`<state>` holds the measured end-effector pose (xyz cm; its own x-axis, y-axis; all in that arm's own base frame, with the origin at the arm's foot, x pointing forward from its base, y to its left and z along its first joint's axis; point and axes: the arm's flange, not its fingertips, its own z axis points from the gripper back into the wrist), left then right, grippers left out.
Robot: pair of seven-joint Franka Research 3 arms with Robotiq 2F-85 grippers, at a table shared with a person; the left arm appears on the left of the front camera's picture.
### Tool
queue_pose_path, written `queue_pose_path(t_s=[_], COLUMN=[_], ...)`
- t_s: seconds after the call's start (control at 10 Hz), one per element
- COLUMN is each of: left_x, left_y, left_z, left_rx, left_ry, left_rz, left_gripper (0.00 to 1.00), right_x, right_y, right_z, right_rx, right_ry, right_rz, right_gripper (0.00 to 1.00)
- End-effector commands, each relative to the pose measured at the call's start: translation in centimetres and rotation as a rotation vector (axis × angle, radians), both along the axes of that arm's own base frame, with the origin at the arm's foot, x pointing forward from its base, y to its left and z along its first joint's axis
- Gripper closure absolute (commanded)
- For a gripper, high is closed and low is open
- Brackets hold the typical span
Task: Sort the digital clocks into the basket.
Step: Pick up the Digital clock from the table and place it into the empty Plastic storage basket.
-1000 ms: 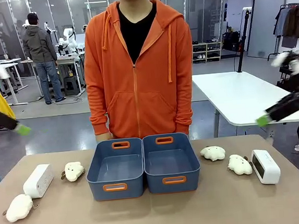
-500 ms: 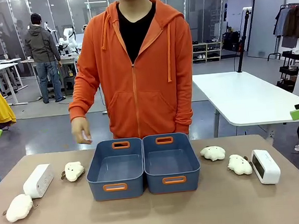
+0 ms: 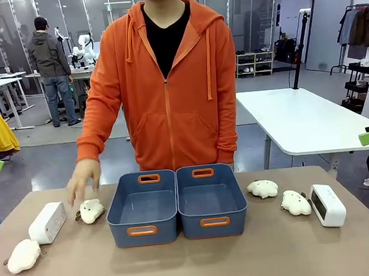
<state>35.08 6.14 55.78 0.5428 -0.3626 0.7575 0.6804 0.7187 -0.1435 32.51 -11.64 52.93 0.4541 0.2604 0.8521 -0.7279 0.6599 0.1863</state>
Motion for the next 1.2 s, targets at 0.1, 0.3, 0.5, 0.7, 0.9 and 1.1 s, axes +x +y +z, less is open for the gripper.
queue_pose_path(t_s=[0.1, 0.3, 0.5, 0.7, 0.9, 1.1], left_x=[0.10, 0.10, 0.10, 0.10, 0.10, 0.10], left_y=[0.08, 0.08, 0.08, 0.08, 0.08, 0.08], left_z=[0.15, 0.15, 0.15, 0.15, 0.15, 0.15], left_rx=[-0.006, -0.006, -0.006, -0.006, -0.006, -0.006], left_ry=[0.002, 0.002, 0.002, 0.002, 0.002, 0.002], left_rz=[-0.014, -0.014, -0.014, -0.014, -0.014, -0.014], left_gripper=[0.00, 0.00, 0.00, 0.00, 0.00, 0.00], right_x=[0.12, 0.12, 0.12, 0.12, 0.12, -0.07], right_y=[0.00, 0.00, 0.00, 0.00, 0.00, 0.02], right_z=[-0.15, -0.15, -0.15, -0.15, -0.15, -0.08], right_rx=[-0.002, -0.002, -0.002, -0.002, -0.002, -0.002], right_ry=[-0.016, -0.016, -0.016, -0.016, -0.016, 0.003], right_rz=[0.016, 0.016, 0.016, 0.016, 0.016, 0.002], right_gripper=[0.00, 0.00, 0.00, 0.00, 0.00, 0.00])
